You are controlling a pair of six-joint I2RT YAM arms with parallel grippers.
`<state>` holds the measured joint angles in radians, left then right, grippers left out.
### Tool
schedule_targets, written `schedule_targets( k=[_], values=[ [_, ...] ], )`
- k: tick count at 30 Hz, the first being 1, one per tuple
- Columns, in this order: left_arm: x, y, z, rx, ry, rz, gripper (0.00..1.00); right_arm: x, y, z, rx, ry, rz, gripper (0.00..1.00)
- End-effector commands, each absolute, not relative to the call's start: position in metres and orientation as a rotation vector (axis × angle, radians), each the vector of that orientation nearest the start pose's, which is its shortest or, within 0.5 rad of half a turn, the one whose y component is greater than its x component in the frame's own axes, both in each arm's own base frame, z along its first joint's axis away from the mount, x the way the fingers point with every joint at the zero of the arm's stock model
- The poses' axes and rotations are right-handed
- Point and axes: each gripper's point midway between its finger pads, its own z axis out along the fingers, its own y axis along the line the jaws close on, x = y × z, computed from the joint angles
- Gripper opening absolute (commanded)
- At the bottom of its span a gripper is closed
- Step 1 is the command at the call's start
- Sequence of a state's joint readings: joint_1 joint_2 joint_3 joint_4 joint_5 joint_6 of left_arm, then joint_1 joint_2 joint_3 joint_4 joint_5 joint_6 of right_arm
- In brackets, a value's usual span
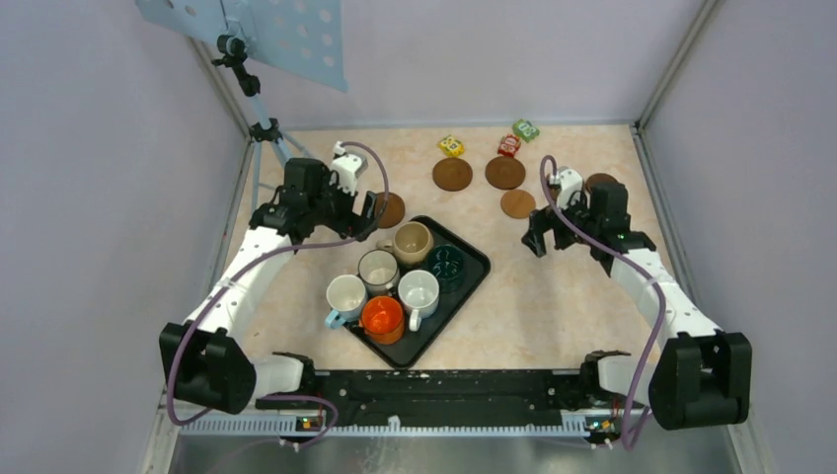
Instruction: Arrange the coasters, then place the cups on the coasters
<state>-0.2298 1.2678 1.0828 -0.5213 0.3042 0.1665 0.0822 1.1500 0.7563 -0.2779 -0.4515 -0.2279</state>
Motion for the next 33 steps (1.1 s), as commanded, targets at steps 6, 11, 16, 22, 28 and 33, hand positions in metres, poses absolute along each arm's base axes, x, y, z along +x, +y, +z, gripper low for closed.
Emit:
schedule_targets(
  k=[6,11,16,22,28,33],
  values=[
    [0.302,-0.182,0.228,1.006,1.994,-0.574,1.0,0.356,0.124,0.14,-0.701,2.119,0.47,0.92],
    [0.26,-0.243,0.213,1.386,1.893,-0.511,0.99,0.381,0.141,0.132,-0.702,2.166,0.535,0.83],
    [0.212,-0.295,0.169,1.76,1.78,-0.403,1.0,0.402,0.156,0.123,-0.704,2.194,0.552,0.67],
    [0.15,-0.337,0.112,2.078,1.608,-0.307,0.84,0.405,0.179,0.103,-0.703,2.242,0.667,0.48],
    [0.158,-0.339,0.069,2.119,1.658,-0.159,0.63,0.403,0.197,0.086,-0.738,2.267,0.699,0.33],
    [0.164,-0.328,0.046,2.143,1.668,-0.076,0.54,0.39,0.21,0.068,-0.78,2.305,0.743,0.25]
  ],
)
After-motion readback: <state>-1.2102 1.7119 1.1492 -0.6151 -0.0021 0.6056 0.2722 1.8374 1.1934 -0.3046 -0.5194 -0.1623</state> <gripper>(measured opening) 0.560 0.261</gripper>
